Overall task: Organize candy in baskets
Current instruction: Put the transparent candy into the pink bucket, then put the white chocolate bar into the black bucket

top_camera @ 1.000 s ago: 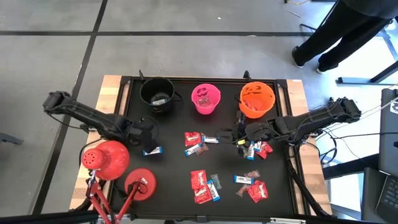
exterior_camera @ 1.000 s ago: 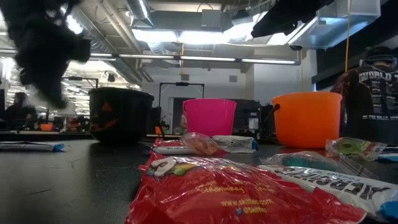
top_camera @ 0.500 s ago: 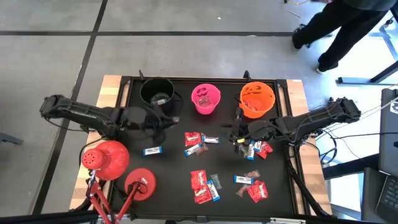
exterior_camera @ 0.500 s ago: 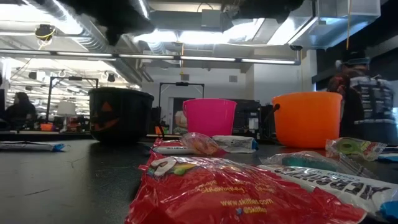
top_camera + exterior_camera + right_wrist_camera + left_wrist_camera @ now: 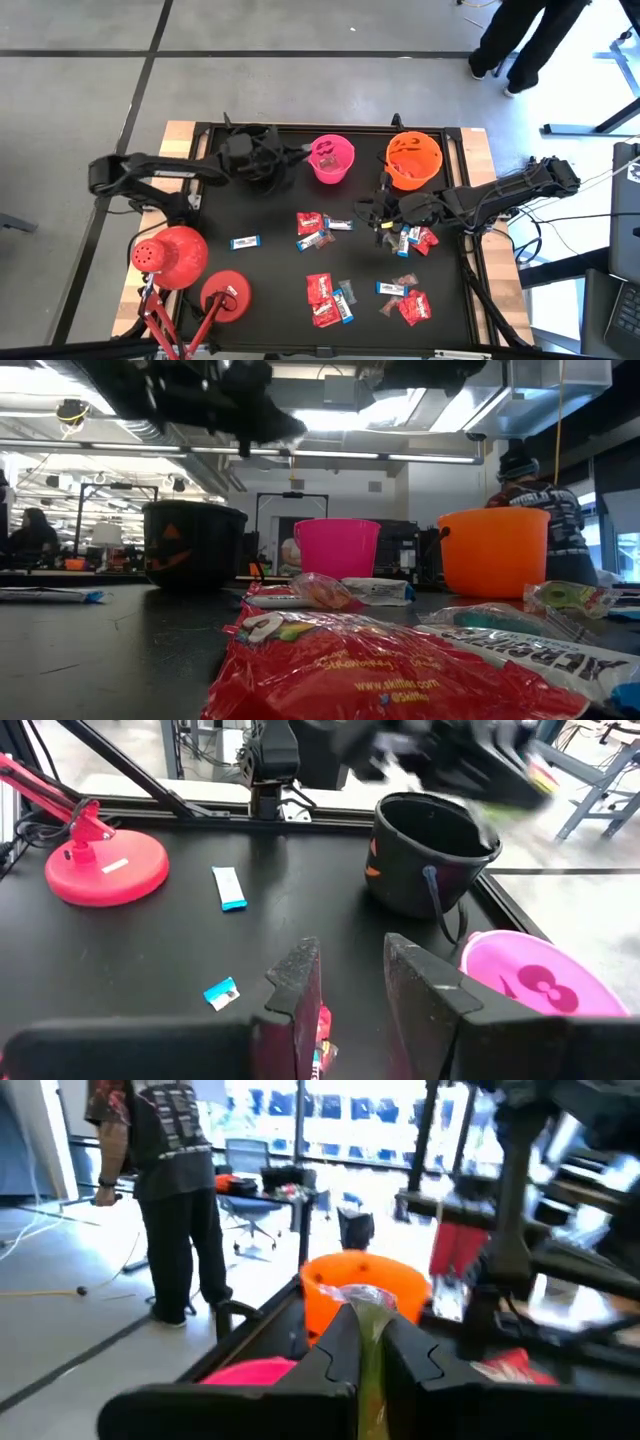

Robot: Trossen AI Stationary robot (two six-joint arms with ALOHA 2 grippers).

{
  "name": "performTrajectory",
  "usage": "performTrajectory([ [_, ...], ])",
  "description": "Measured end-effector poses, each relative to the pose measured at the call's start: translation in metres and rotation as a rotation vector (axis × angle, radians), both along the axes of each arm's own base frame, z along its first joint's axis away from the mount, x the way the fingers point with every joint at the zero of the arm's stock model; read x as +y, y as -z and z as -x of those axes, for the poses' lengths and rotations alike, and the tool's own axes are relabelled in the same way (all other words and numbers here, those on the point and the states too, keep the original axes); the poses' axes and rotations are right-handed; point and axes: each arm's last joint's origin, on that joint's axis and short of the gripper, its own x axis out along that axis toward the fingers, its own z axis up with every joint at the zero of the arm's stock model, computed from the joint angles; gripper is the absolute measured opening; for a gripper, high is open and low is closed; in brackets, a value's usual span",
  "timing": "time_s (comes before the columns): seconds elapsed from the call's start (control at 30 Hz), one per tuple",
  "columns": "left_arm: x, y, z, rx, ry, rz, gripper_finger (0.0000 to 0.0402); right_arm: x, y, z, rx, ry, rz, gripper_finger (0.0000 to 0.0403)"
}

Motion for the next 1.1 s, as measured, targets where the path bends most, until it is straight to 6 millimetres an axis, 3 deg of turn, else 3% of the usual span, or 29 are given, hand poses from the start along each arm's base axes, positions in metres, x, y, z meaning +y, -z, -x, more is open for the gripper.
performTrajectory([
  [0.17,0.025,0.022,-0.012,-0.079,0.005,0.073,0.0003,0.0,-0.001,0.0,-0.006,0.012,0.003,0.0111],
  [0.37,0.041,0.04,-0.028,-0.086,-0.006,0.132,0.0023,-0.001,-0.001,0.0,-0.007,0.025,0.008,0.0111],
  [0.6,0.054,0.041,-0.061,0.041,-0.003,0.179,0.0096,-0.001,0.0,0.0,-0.004,0.025,0.009,0.0111],
  [0.77,0.057,0.039,-0.068,0.078,-0.005,0.177,0.0137,-0.001,0.0,0.0,-0.001,0.03,-0.005,0.0111],
  [1.0,0.055,0.035,-0.067,0.109,0.051,0.137,0.0146,-0.001,0.004,0.002,0.034,0.044,-0.03,0.0111],
  [1.1,0.044,0.028,-0.065,0.152,0.122,0.102,0.0146,-0.001,0.007,0.003,0.053,0.051,-0.046,0.0111],
])
